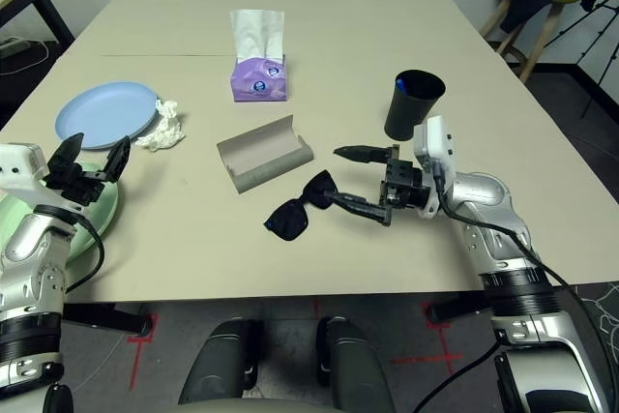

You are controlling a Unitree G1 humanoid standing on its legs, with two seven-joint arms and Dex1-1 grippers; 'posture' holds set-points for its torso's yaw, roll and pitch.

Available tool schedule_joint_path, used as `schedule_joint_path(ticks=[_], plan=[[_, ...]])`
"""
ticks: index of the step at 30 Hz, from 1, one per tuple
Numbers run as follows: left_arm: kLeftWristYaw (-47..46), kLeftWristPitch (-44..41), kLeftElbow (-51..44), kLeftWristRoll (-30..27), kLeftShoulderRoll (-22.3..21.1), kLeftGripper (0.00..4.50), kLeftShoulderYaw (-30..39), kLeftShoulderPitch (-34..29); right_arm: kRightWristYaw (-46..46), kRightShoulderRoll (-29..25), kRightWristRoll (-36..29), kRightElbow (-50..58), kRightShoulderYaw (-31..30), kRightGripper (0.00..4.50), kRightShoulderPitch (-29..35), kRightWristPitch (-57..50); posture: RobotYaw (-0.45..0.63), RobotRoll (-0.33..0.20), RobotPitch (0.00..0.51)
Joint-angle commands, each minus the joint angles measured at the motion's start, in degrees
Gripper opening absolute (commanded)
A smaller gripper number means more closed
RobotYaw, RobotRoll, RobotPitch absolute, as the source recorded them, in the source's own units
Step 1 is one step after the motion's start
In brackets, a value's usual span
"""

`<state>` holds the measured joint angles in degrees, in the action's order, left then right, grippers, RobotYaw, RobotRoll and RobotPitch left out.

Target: Organize and tidy the items on the table.

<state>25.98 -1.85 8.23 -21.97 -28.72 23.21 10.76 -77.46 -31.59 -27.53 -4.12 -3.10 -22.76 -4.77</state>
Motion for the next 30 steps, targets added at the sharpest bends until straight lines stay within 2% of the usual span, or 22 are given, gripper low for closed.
schedule_joint_path(ticks=[1,8,12,14,18,23,26,30], plan=[[-0.5,-6.3,-3.2,-1.2,-2.6,4.5,0.6,-0.2,-0.9,-0.2,0.2,-0.9,-0.2,4.48,-1.4,0.2,0.18,0.0,0.113],[-2.5,-21.8,-7.2,-3.5,-8.9,4.5,3.1,-0.4,-0.1,1.1,0.3,-0.8,-0.4,4.48,-1.3,-0.2,0.19,0.0,0.115],[-4.6,-36.5,-5.0,-5.4,-15.0,4.5,6.3,1.1,0.9,1.7,0.2,1.0,-0.9,4.48,-0.7,-1.1,0.19,0.0,0.116],[-5.3,-41.0,-3.9,-6.1,-16.8,4.5,7.4,2.4,1.3,1.8,0.1,1.5,-1.1,4.48,-0.5,-1.4,0.19,0.0,0.116],[-4.0,-46.2,2.2,-5.2,-21.5,4.5,8.5,4.4,1.9,2.0,0.0,2.8,-1.4,4.48,0.0,-2.1,0.19,0.0,0.116],[-0.2,-48.2,10.8,-3.4,-27.9,4.5,8.2,3.2,2.7,2.2,-0.1,3.9,-1.1,4.48,0.8,-2.3,0.18,0.0,0.124],[1.5,-48.3,12.9,-2.7,-29.0,4.5,7.9,1.0,3.4,2.6,0.0,4.2,-1.0,4.48,1.1,-2.0,0.18,0.0,0.125],[2.1,-48.3,13.5,-2.4,-28.3,4.5,8.3,-1.1,4.1,3.0,0.4,4.2,-1.1,4.48,1.1,-1.6,0.18,0.0,0.125]])
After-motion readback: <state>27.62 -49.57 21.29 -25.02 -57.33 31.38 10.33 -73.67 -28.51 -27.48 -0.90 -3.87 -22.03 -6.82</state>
